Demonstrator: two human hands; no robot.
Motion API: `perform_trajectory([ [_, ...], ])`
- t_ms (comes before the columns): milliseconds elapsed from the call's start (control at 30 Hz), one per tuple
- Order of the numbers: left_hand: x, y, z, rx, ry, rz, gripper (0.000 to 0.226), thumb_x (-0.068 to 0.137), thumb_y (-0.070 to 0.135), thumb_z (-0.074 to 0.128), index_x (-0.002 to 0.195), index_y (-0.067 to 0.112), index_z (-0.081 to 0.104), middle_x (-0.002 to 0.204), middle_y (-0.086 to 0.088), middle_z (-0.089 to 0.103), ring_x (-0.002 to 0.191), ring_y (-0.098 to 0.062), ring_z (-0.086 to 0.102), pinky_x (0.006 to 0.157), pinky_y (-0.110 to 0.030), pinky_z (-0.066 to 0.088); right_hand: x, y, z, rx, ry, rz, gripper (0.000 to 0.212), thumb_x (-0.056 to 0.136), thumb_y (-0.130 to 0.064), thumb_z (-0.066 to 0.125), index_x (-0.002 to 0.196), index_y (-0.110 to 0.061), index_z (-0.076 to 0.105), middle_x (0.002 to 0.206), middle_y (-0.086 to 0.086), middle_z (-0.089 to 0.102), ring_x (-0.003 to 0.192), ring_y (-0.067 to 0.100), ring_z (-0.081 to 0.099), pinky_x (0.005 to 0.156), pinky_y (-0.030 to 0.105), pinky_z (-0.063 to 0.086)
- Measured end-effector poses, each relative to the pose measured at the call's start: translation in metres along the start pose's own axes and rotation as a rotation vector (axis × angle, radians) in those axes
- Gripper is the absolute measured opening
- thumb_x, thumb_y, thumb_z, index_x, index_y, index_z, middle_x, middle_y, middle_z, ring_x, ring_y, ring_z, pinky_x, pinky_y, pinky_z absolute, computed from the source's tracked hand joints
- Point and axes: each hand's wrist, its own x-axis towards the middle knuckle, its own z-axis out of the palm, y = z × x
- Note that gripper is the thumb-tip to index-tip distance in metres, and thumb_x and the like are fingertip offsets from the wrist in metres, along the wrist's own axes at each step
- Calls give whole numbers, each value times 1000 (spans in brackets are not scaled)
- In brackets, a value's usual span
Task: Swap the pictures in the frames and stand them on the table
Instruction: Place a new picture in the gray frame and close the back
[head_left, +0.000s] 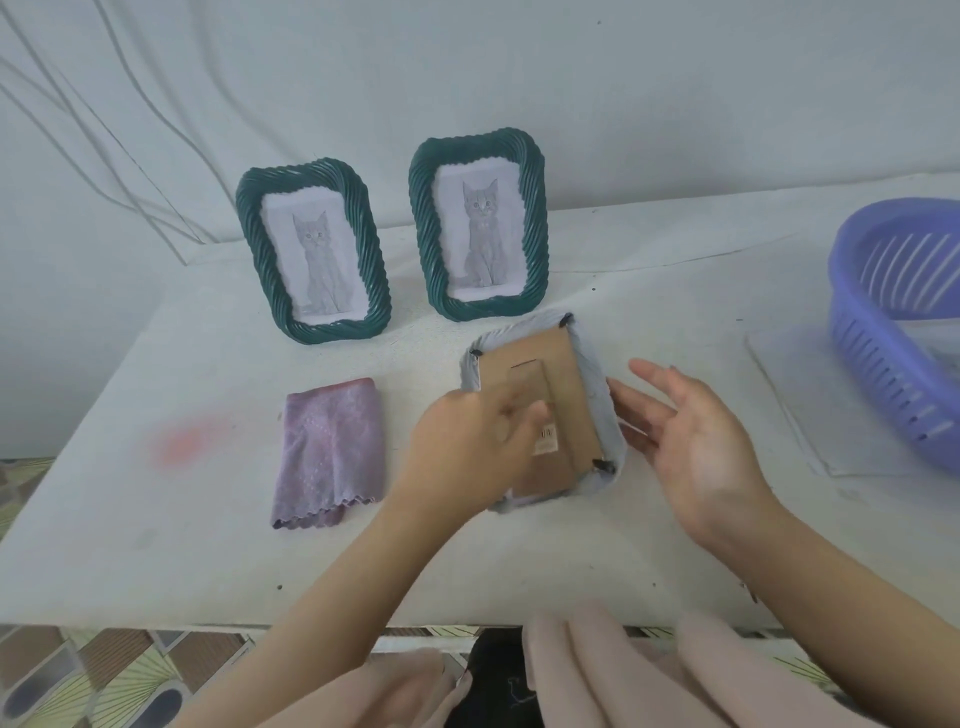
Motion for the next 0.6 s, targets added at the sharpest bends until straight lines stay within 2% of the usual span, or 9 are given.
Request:
perform_trajectory([
  [67,8,21,-2,187,-23,-19,61,79,69,33,87,17,62,76,1,57,76,-22,56,63,-31,40,1,-8,6,50,-23,1,35,97,-35,30,118,-19,53,109,8,69,112,23,59,97,38,41],
  [133,14,36,-7,220,-9,-29,56,77,73,40,74,17,47,65,7,44,63,-17,47,53,-28,29,0,-12,12,67,-74,-27,40,97,-36,27,121,-17,52,108,10,70,111,23,60,92,35,42],
  [233,19,45,-15,191,46,-14,44,78,56,55,82,19,32,61,12,31,53,-2,29,47,-19,20,0,-15,16,38,-155,-47,42,98,-35,24,125,-16,50,110,9,69,110,24,60,90,35,43],
  [333,24,42,-23,102,36,-44,26,78,37,55,74,17,39,60,6,46,55,-6,41,47,-22,28,2,-12,14,-49,-198,-72,40,99,-32,24,125,-19,51,111,7,69,112,20,59,95,36,41],
  [400,24,38,-32,11,24,-95,21,79,33,52,79,12,53,67,1,60,63,-16,54,54,-29,42,4,-9,9,-127,-177,-95,38,99,-30,25,124,-21,52,111,3,69,113,17,58,94,35,42],
  [433,24,36,-38,-55,37,-121,22,80,30,51,82,9,58,69,0,63,63,-16,56,56,-30,45,5,-7,6,-158,-160,-103,37,99,-30,26,123,-22,53,111,2,69,113,17,58,93,34,42],
  [500,23,26,-45,-204,67,-184,23,78,23,49,78,2,57,59,1,54,52,-15,45,51,-28,37,7,-4,2,-216,-129,-123,32,99,-31,31,118,-25,56,110,-1,69,112,18,58,94,34,43],
  [533,23,19,-45,-291,73,-228,26,74,22,48,77,-2,56,57,-1,48,51,-14,39,51,-27,33,8,-3,0,-261,-112,-142,28,98,-30,34,114,-27,57,110,-3,69,112,16,57,95,34,43],
  [600,21,8,-39,-513,44,-338,34,65,22,45,80,-6,58,62,-6,48,58,-14,40,57,-29,32,8,1,-3,-361,-77,-188,25,98,-22,37,112,-29,57,110,-8,67,110,9,57,98,28,42],
])
